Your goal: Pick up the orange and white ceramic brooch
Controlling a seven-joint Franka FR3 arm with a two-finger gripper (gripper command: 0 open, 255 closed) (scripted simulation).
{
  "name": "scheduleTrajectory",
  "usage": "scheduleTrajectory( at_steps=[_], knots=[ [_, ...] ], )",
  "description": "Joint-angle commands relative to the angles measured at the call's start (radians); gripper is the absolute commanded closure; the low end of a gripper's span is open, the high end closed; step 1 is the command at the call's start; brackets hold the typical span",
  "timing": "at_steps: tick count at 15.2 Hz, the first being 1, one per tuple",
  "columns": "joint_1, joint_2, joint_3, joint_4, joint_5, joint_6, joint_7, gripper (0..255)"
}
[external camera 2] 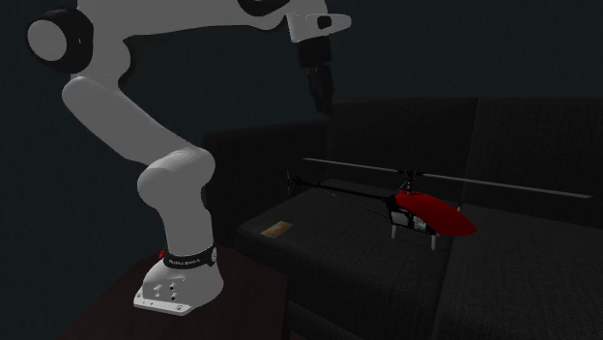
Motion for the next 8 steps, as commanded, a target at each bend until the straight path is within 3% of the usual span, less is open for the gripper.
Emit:
scheduleTrajectory(
  at_steps=[1,8],
  knots=[
    [0.0,0.0,0.0,0.0,0.0,0.0,0.0,0],
    [0.071,-0.037,0.056,-0.211,0.028,0.128,-0.046,0]
  ],
)
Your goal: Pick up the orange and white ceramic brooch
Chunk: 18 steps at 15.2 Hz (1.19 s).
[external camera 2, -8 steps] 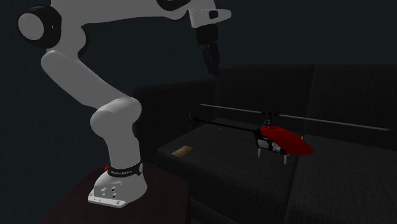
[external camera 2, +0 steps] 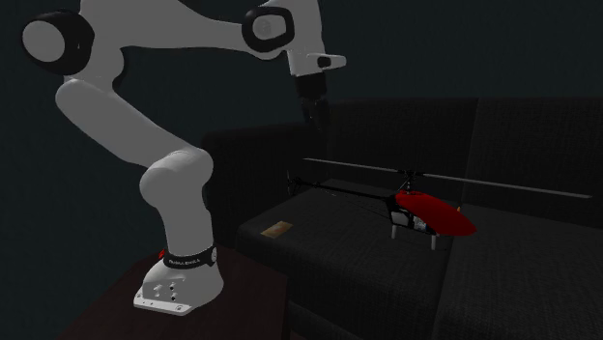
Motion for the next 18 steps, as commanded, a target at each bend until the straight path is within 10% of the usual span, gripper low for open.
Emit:
scheduleTrajectory(
  at_steps=[1,18],
  knots=[
    [0.024,-0.006,0.021,-0.055,0.012,0.036,-0.008,0],
    [0.263,0.087,0.181,-0.469,0.131,0.428,-0.102,0]
  ],
)
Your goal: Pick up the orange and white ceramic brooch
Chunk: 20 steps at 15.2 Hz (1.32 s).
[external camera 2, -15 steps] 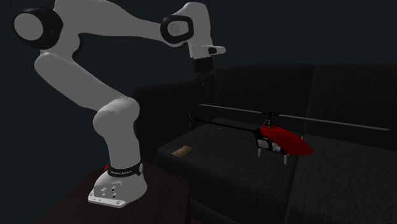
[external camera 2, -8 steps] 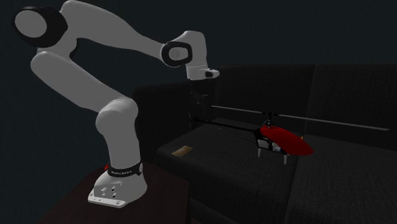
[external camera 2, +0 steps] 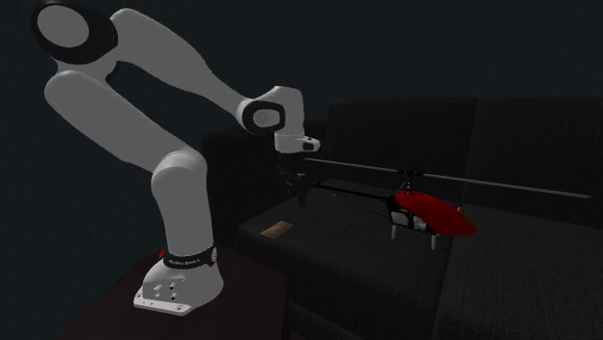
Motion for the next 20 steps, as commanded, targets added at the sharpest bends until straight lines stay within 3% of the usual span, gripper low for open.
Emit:
scheduleTrajectory(
  at_steps=[1,10,12,13,20],
  knots=[
    [0.039,0.04,0.028,-0.037,0.023,0.063,-0.002,0],
    [0.061,0.196,0.062,-0.101,0.056,0.274,-0.011,0],
    [0.061,0.196,0.062,-0.101,0.056,0.274,-0.011,0],
    [0.064,0.193,0.062,-0.102,0.058,0.274,-0.01,255],
    [0.063,0.193,0.062,-0.102,0.057,0.274,-0.01,255]
  ],
)
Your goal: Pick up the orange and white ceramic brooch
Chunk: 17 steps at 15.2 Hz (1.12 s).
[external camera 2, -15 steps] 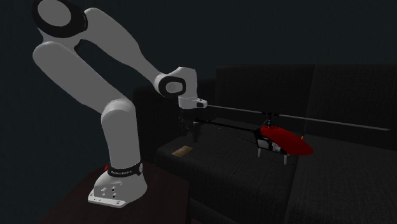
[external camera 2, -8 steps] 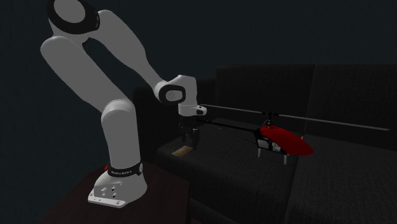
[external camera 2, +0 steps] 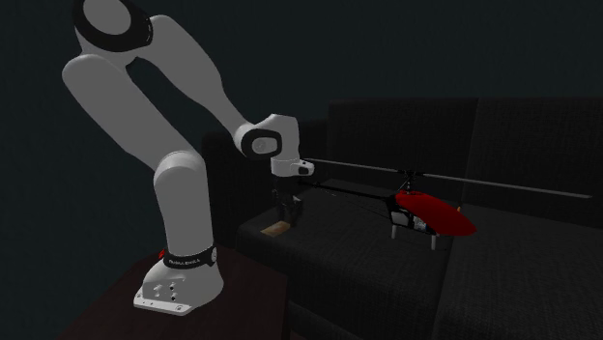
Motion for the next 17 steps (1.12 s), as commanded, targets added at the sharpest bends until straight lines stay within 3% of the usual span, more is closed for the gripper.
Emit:
scheduleTrajectory(
  at_steps=[1,17],
  knots=[
    [0.0,0.002,0.0,-0.001,0.0,0.001,0.0,255],
    [-0.011,-0.218,-0.042,0.103,-0.043,-0.322,0.005,255]
  ],
)
